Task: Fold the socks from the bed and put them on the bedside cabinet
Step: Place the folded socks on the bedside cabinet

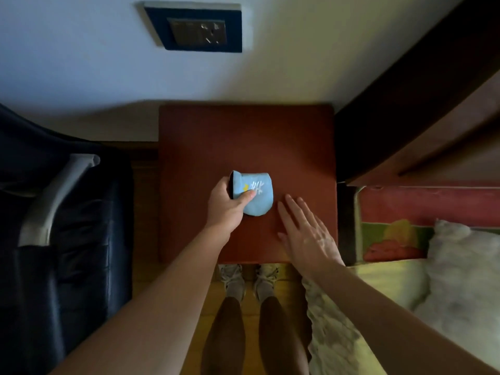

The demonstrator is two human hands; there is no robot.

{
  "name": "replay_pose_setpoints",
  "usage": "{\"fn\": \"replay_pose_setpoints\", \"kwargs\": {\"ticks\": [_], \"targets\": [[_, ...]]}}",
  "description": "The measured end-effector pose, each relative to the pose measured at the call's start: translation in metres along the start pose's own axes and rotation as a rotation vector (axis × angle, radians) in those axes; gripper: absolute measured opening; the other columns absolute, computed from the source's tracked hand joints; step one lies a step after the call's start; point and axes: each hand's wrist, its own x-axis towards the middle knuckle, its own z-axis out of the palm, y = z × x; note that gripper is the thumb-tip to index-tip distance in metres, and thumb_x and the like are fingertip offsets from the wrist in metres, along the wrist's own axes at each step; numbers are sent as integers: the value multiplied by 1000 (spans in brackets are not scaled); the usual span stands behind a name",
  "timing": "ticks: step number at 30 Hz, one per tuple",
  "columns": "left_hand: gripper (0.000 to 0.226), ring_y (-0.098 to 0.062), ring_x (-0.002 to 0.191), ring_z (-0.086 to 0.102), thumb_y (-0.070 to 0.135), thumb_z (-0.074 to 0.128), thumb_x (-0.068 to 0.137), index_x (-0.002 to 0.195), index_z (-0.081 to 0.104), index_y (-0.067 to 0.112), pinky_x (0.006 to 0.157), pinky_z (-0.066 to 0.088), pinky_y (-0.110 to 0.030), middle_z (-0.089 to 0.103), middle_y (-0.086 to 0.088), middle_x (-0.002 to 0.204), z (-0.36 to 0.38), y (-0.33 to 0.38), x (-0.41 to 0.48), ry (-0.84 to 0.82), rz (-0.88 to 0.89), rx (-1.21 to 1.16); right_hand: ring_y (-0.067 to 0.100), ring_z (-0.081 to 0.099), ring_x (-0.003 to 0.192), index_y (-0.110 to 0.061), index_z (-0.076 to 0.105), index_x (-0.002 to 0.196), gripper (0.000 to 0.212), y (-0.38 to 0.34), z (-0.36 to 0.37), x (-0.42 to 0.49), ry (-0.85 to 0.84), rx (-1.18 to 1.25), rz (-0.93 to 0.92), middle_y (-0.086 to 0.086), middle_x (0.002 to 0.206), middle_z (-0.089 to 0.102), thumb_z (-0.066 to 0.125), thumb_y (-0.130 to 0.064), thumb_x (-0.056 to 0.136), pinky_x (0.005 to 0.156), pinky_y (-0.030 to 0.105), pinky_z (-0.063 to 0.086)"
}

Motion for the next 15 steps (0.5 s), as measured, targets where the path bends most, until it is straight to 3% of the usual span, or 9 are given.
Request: {"fn": "replay_pose_setpoints", "kwargs": {"ticks": [4, 7, 12, 15], "targets": [[32, -17, 93, 67, 24, 77, 81, 107, 61, 14, 78, 56, -33, 69, -1, 104, 6, -12, 13, 11, 54, 153, 30, 25, 153, -17, 28, 155, 65, 3, 18, -3, 18, -23, 23, 7, 167, 26, 47, -42, 99, 115, 48, 37], [37, -20, 93, 67, 29, 78, 81, 107, 58, 12, 68, 51, -22, 68, -2, 102, 7, -14, 18, 46, 161, 299, 28, 17, 155, -18, 23, 158, 66, 2, 28, -3, 30, -25, 40, 6, 169, 21, 42, -43, 100, 120, 47, 29], [62, -27, 114, 54, 29, 75, 84, 136, 46, 14, 86, 52, -37, 53, -13, 129, -1, -10, 4, 188, 478, 755, 28, 12, 156, -18, 17, 159, 67, 0, 34, -4, 24, -32, 54, 5, 170, 16, 39, -45, 101, 123, 48, 25], [52, -27, 128, 48, 33, 57, 95, 142, 43, 16, 90, 52, -44, 47, -10, 145, -15, -19, -18, 59, 790, 1071, 28, 12, 156, -18, 18, 159, 67, 0, 32, -5, 18, -32, 58, 6, 170, 15, 38, -47, 102, 123, 48, 25]]}}
